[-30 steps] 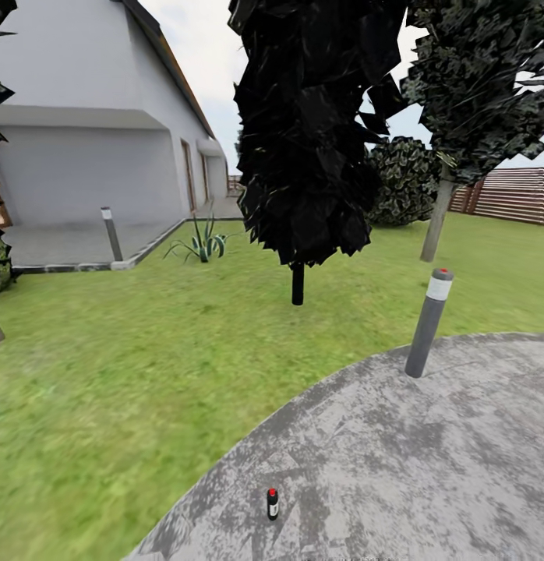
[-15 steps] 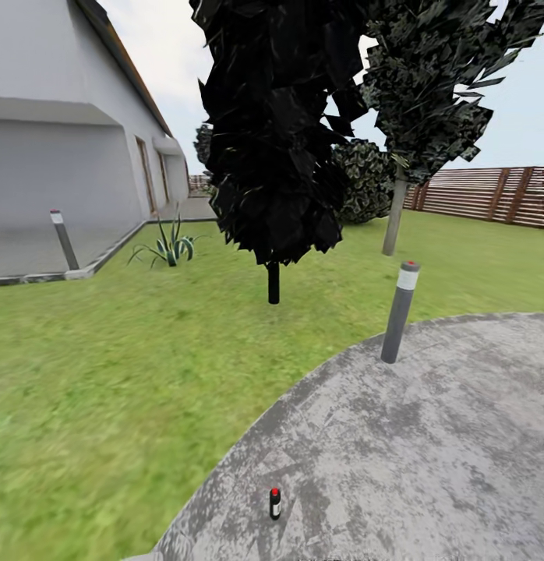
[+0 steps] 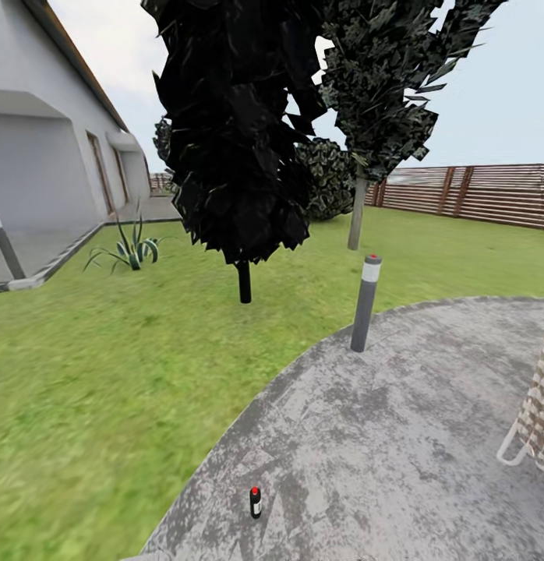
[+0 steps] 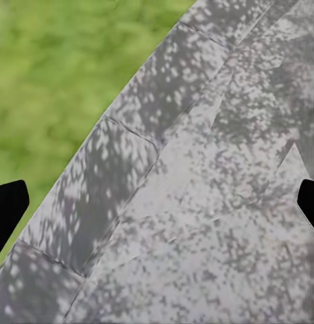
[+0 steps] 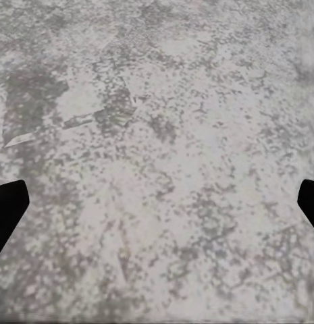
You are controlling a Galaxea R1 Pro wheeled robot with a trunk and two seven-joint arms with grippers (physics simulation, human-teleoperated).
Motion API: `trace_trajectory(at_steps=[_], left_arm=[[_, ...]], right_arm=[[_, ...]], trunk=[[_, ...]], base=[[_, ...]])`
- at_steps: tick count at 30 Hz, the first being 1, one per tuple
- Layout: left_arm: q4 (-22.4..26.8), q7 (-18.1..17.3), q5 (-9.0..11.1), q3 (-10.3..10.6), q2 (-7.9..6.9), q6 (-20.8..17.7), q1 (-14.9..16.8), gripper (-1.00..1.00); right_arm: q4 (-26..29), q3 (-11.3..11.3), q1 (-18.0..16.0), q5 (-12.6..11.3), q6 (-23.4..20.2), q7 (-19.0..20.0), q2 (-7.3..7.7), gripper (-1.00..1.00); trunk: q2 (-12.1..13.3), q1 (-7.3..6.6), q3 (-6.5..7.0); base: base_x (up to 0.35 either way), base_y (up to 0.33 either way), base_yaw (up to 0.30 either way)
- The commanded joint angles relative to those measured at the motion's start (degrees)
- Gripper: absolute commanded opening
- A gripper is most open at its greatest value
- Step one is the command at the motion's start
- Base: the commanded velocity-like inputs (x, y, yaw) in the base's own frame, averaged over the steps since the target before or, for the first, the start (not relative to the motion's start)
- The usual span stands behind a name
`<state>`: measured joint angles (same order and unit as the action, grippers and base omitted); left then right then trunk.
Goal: In the garden, pick up the pesticide atomizer on the floor and spray pesticide onto both trees until each tree trunk is fully covered.
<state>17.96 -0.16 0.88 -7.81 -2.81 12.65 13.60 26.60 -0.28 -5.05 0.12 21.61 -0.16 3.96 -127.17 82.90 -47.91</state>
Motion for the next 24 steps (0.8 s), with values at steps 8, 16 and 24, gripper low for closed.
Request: trace_trajectory(at_steps=[8,16,24], left_arm=[[-0.03,-0.02,0.09,-0.08,0.0,0.18,0.02,1.0],[-0.03,-0.02,0.09,-0.09,0.0,0.19,0.02,1.0],[-0.03,-0.02,0.09,-0.03,0.0,0.19,0.02,1.0]], right_arm=[[-0.06,0.01,-0.04,-0.02,0.18,-0.02,-0.01,1.0],[-0.06,0.02,-0.04,-0.03,0.18,-0.02,-0.01,1.0],[-0.06,0.02,-0.04,-0.03,0.18,-0.02,-0.01,1.0]], trunk=[[-0.02,-0.01,-0.59],[-0.02,-0.01,-1.17],[-0.02,-0.01,-1.76]], base=[[0.0,0.0,-0.227],[0.0,0.11,-0.203],[0.0,0.291,-0.195]])
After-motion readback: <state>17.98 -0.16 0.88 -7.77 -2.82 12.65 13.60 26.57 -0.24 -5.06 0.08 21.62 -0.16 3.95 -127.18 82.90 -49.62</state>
